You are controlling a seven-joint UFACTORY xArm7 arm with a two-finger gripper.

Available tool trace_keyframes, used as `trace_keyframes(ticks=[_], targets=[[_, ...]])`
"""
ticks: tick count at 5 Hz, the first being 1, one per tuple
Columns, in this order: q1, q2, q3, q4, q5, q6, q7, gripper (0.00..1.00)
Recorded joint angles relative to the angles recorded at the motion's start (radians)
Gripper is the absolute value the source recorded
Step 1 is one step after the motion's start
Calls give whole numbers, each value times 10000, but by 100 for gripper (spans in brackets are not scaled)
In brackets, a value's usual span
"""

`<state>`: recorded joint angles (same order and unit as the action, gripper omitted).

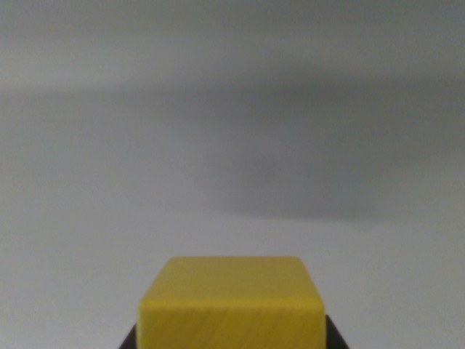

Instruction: Pick yellow cube

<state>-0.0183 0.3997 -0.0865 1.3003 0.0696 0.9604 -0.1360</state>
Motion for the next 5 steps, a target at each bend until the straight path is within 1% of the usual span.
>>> trace_keyframes(ticks=[1, 2, 3, 4, 5], targets=[[6, -191, -12, 260, -30, 450, 26, 100], [6, -191, -12, 260, -30, 450, 26, 100], [12, -389, -25, 531, -61, 917, 54, 100], [12, -389, -25, 531, -61, 917, 54, 100], [18, -590, -38, 804, -93, 1391, 82, 100]])
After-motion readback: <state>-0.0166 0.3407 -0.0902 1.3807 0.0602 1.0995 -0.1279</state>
